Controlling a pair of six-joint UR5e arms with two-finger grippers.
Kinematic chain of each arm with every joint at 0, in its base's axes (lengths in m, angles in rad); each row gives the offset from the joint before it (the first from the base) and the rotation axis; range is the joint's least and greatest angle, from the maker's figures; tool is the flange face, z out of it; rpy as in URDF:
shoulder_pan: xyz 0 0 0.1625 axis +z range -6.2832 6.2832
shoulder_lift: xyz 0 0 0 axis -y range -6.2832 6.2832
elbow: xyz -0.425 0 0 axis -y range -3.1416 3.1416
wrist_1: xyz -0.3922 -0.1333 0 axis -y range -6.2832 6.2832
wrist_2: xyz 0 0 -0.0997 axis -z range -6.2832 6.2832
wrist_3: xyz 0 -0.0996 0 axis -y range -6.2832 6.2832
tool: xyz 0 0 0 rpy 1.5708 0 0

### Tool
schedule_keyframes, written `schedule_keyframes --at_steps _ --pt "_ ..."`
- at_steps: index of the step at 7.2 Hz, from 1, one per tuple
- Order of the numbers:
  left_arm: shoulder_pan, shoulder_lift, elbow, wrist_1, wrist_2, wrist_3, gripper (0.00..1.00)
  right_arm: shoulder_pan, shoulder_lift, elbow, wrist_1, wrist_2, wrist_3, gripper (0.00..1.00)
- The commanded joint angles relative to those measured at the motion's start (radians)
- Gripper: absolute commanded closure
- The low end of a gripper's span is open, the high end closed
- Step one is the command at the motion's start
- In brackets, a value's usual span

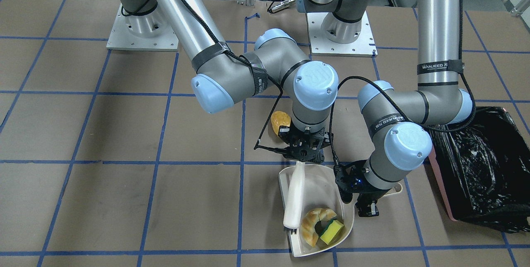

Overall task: Sweep and dump trash into bin
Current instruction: 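Sweep the sponge and bread crust into the dustpan with the right gripper's brush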

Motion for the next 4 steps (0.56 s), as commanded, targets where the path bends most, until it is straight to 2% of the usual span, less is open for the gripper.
schedule_keyframes --at_steps 1,2,4 --pt "0.000 0.002 0.000 0.000 0.000 -0.003 1.00 -0.077 -0.054 0.011 0.149 -0.091 -0.107 1.00" --pt "0.000 0.002 0.000 0.002 -0.002 -0.003 1.00 -0.094 -0.081 0.046 0.183 -0.138 -0.179 1.00" --pt "0.008 0.040 -0.032 -0.012 0.013 0.015 1.00 -0.102 -0.156 0.173 0.168 -0.126 -0.169 1.00"
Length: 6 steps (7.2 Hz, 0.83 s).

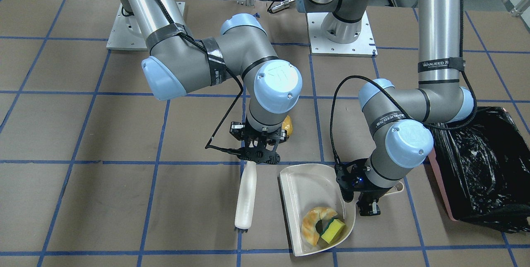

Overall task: Sweep and dump trash into bin
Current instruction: 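Move the dustpan with the left gripper toward the yellow potato while the right brush follows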

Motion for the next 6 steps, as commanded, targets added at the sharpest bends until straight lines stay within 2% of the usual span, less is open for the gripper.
schedule_keyframes --at_steps 1,2,4,6 --pt "0.025 0.053 -0.056 -0.009 0.011 0.075 1.00 -0.010 -0.094 0.156 -0.015 0.003 0.001 1.00" --pt "0.060 0.077 -0.089 -0.009 0.008 0.103 1.00 -0.001 -0.123 0.224 -0.038 0.006 0.039 1.00" --pt "0.124 0.128 -0.165 -0.003 0.009 0.166 1.00 0.020 -0.166 0.315 -0.079 0.070 0.123 1.00" --pt "0.141 0.189 -0.280 -0.002 0.024 0.156 1.00 0.098 -0.166 0.341 -0.121 0.081 0.206 1.00"
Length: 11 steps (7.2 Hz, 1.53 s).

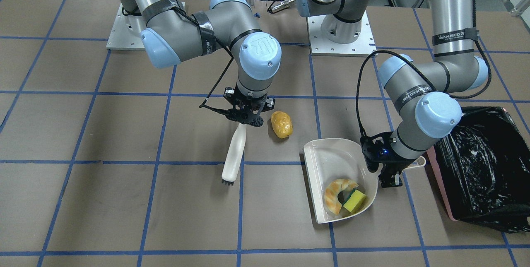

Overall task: Sweep and dump trash into bin
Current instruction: 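Move the dustpan with the left gripper toward the yellow potato while the right brush follows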

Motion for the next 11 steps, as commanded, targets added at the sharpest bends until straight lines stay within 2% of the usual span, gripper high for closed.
schedule_keyframes --at_steps 1,5,7,9,11 --pt "0.018 0.075 -0.144 0.023 0.031 -0.008 1.00 0.072 -0.006 0.031 -0.027 0.008 0.078 1.00" --pt "0.004 0.200 -0.312 0.068 0.057 -0.018 1.00 0.174 -0.006 0.094 -0.101 0.013 0.217 1.00" --pt "-0.005 0.218 -0.396 0.184 0.057 -0.018 1.00 0.205 -0.006 0.094 -0.134 0.071 0.293 1.00" --pt "-0.007 0.220 -0.397 0.186 0.056 -0.022 1.00 0.207 0.022 0.086 -0.267 0.158 0.386 1.00" --pt "-0.007 0.220 -0.394 0.186 0.056 -0.022 1.00 0.209 0.027 0.039 -0.276 0.186 0.414 1.00"
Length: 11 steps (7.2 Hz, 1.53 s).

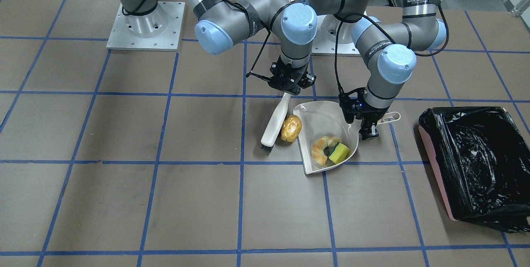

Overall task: Sweep and dump trash into bin
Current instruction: 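Sweep the yellow potato into the dustpan with the right gripper's brush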

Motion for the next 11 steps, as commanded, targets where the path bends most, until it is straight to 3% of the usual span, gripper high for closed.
schedule_keyframes --at_steps 1,8,10,11 --pt "0.000 0.000 0.002 0.001 0.000 -0.001 1.00 0.000 0.003 -0.066 -0.016 0.071 0.063 1.00" --pt "0.003 0.000 0.012 0.003 -0.008 -0.004 1.00 0.051 0.003 -0.120 -0.021 0.207 0.155 1.00" --pt "0.003 0.000 0.011 0.003 -0.009 -0.005 1.00 0.071 -0.001 -0.122 -0.018 0.199 0.169 1.00" --pt "0.003 0.000 0.012 0.003 -0.009 -0.005 1.00 0.069 -0.003 -0.117 0.014 0.136 0.155 1.00"
